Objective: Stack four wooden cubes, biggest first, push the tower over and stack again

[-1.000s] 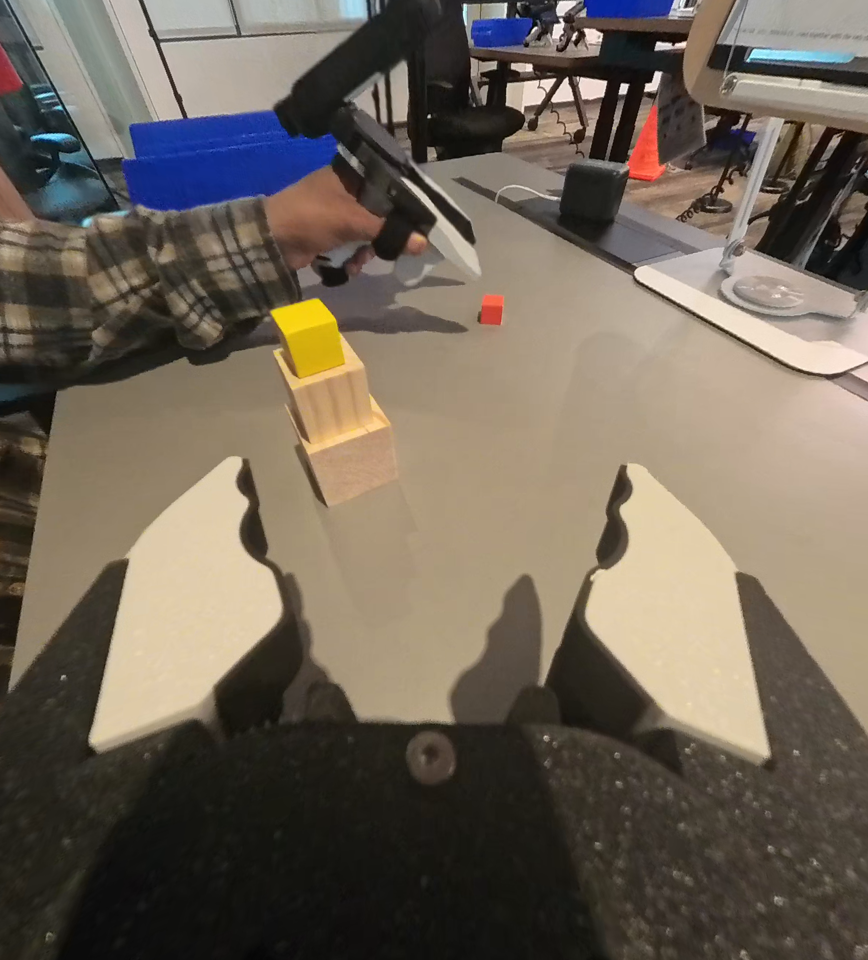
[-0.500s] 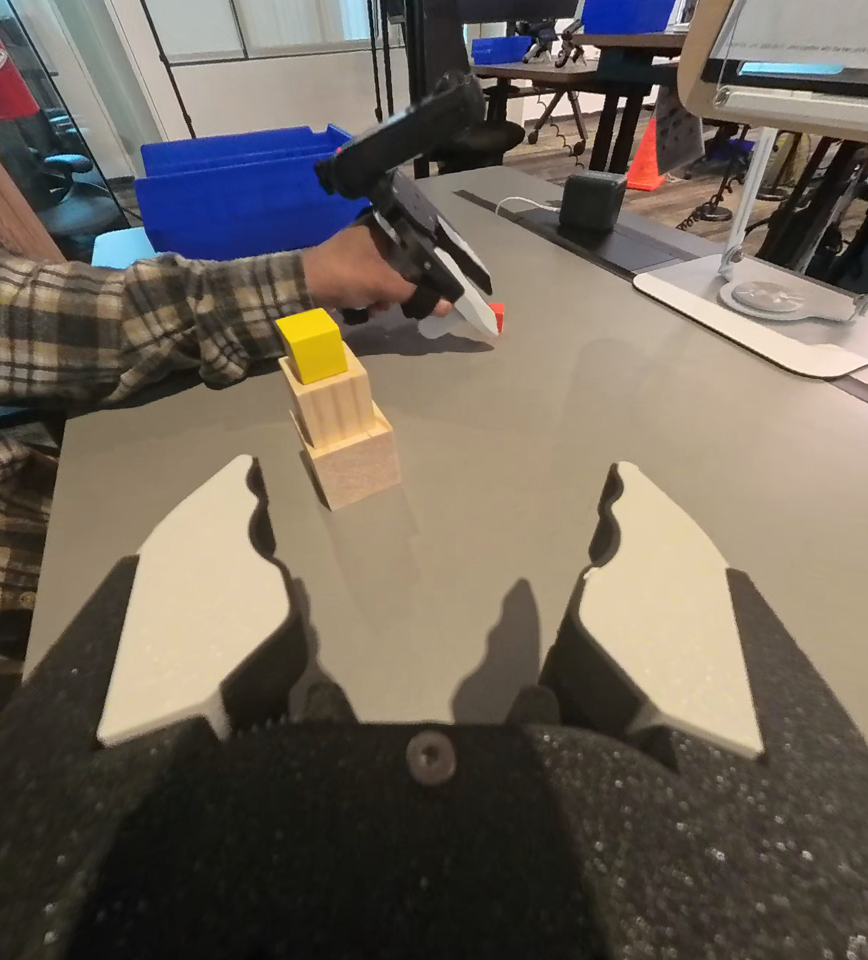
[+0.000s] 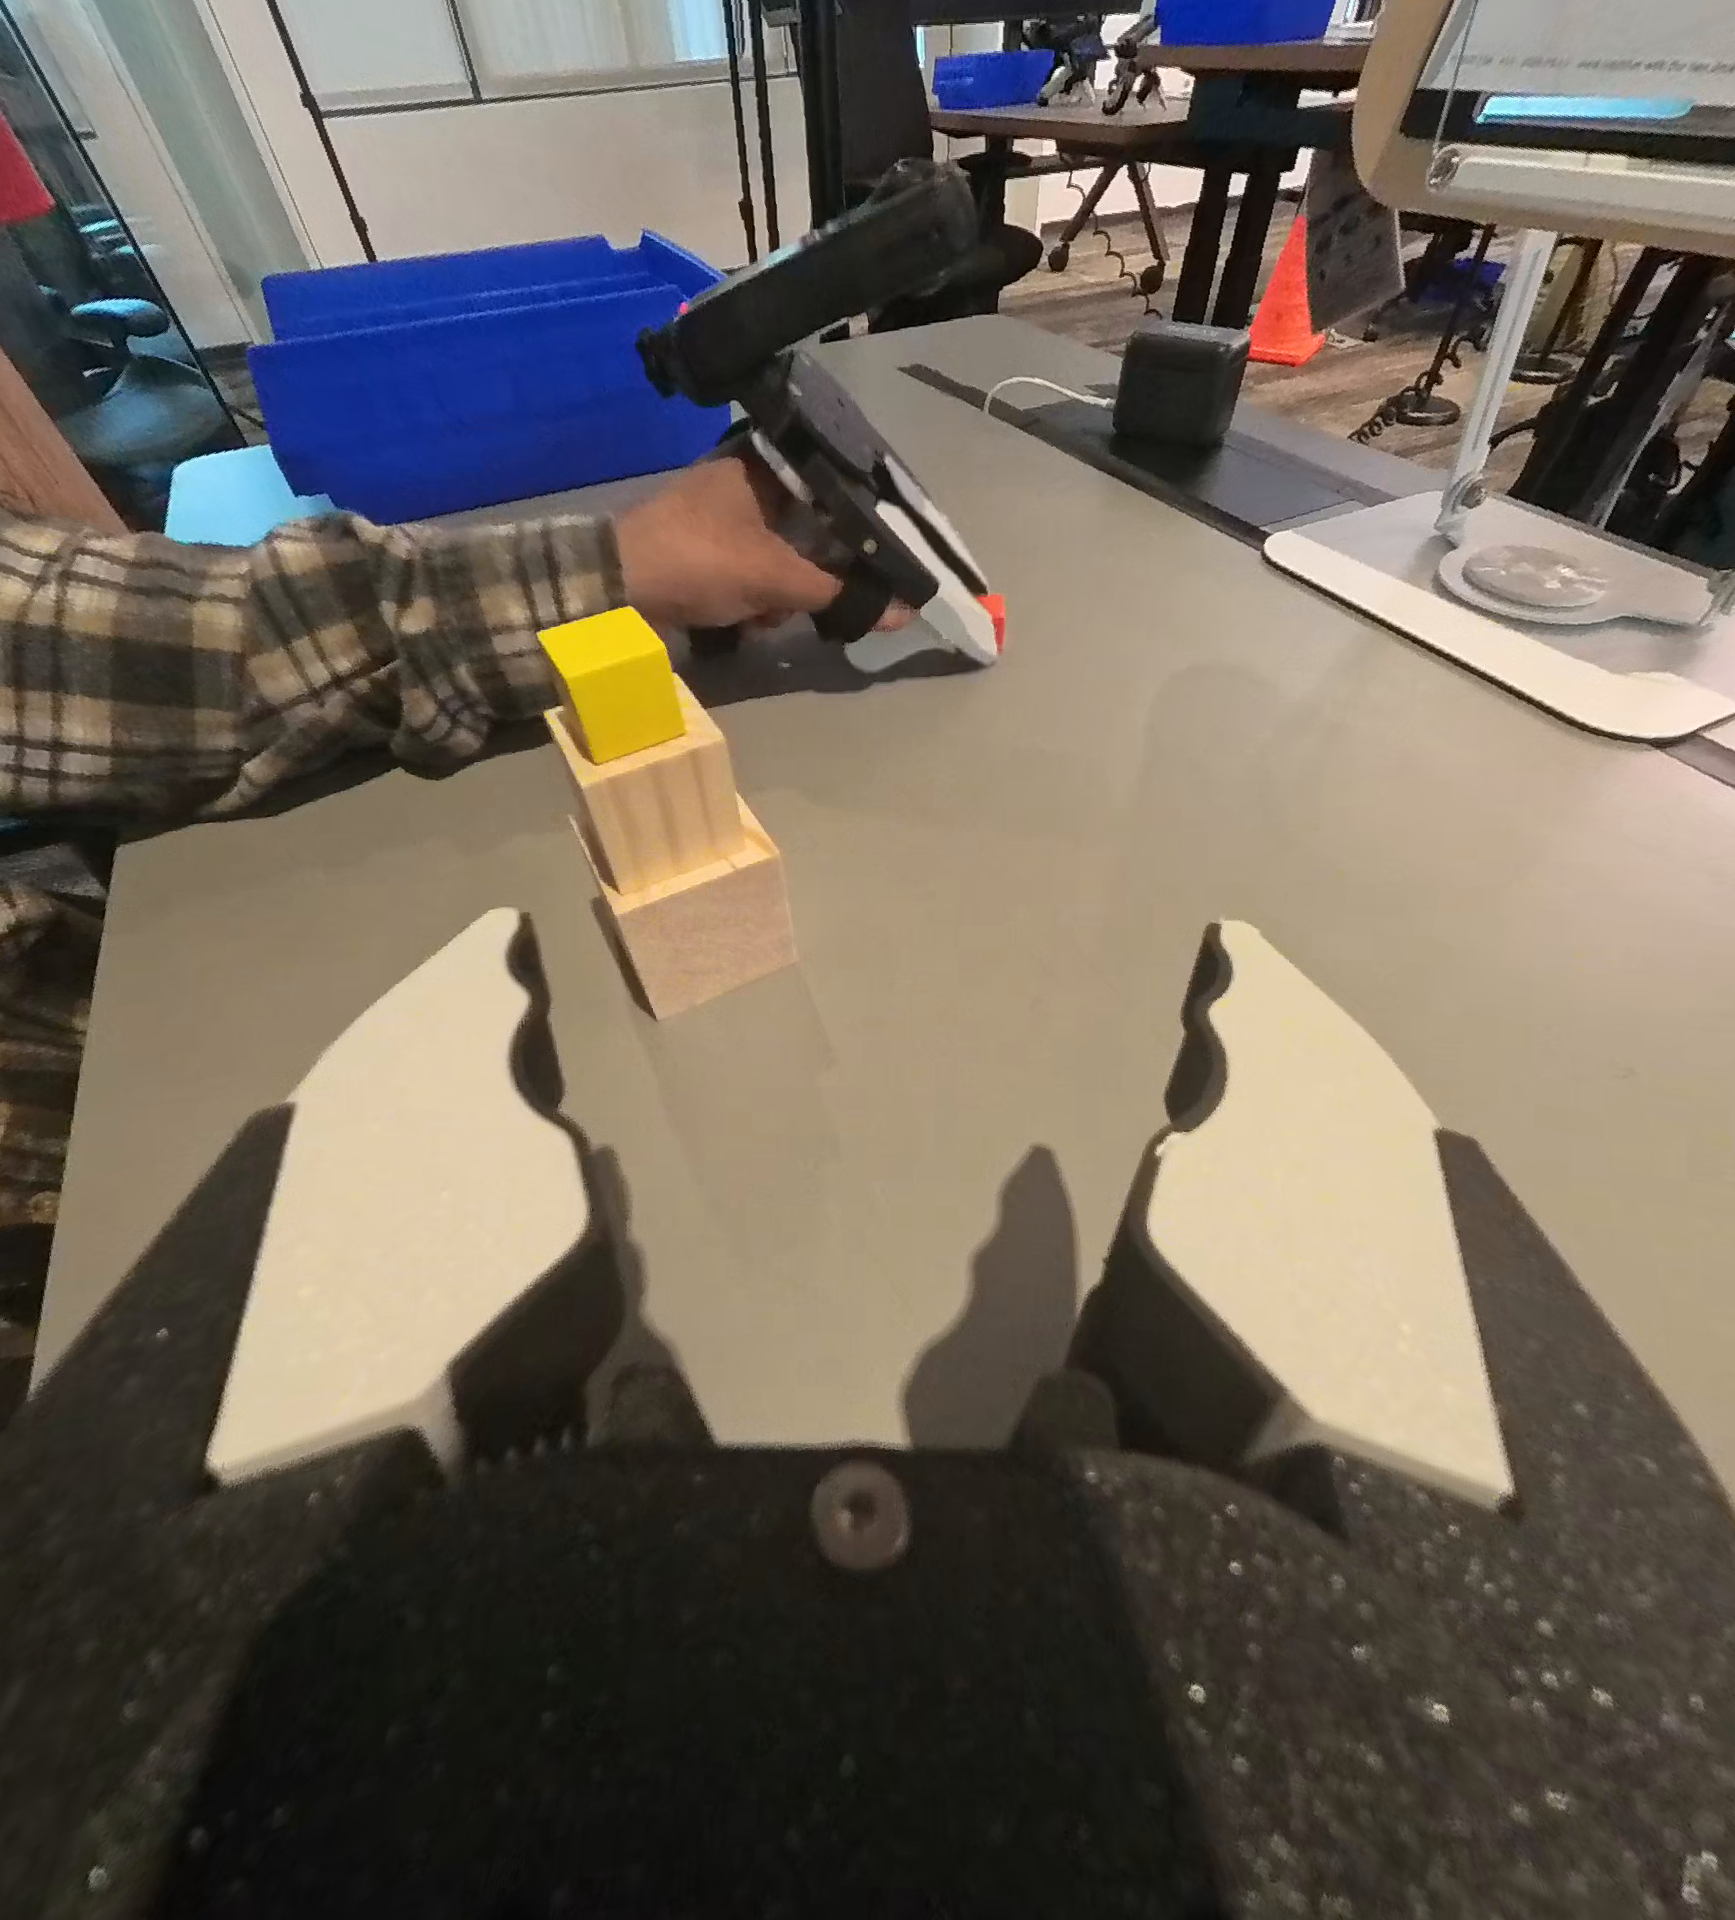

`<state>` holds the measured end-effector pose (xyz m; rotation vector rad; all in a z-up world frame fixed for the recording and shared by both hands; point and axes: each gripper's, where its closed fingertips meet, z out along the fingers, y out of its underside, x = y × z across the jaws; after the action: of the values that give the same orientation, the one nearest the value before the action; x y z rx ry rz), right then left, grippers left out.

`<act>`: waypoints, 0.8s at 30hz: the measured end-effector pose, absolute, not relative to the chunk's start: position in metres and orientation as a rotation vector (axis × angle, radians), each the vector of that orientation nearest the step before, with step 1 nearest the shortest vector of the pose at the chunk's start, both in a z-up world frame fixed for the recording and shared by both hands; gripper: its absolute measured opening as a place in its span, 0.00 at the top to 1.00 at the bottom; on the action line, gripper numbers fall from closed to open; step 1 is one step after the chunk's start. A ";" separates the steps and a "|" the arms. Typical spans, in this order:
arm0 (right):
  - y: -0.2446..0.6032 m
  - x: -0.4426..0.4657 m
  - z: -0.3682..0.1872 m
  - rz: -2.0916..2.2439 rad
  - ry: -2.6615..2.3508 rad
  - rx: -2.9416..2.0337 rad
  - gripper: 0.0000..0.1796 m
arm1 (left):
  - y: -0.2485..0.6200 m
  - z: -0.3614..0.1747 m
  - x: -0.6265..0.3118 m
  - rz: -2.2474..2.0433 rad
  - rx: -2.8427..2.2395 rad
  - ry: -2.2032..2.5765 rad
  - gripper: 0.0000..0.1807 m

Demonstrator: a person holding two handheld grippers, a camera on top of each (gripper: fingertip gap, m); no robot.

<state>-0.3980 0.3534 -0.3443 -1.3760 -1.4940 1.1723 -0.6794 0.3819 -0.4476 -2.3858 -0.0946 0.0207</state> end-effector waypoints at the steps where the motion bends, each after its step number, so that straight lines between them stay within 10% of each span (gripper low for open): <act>1: 0.354 -0.398 -0.344 1.172 -1.488 -1.378 0.36 | 0.382 -0.447 -0.679 0.025 -2.382 -0.081 0.87; 24: 0.354 -0.396 -0.344 1.173 -1.489 -1.382 0.38 | 0.288 -0.298 -0.499 -0.390 -2.234 0.938 0.87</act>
<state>-0.3962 0.3543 -0.3437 -1.3817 -1.4887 1.1732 -0.4991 0.2877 -0.2983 -2.2340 0.9376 -0.3895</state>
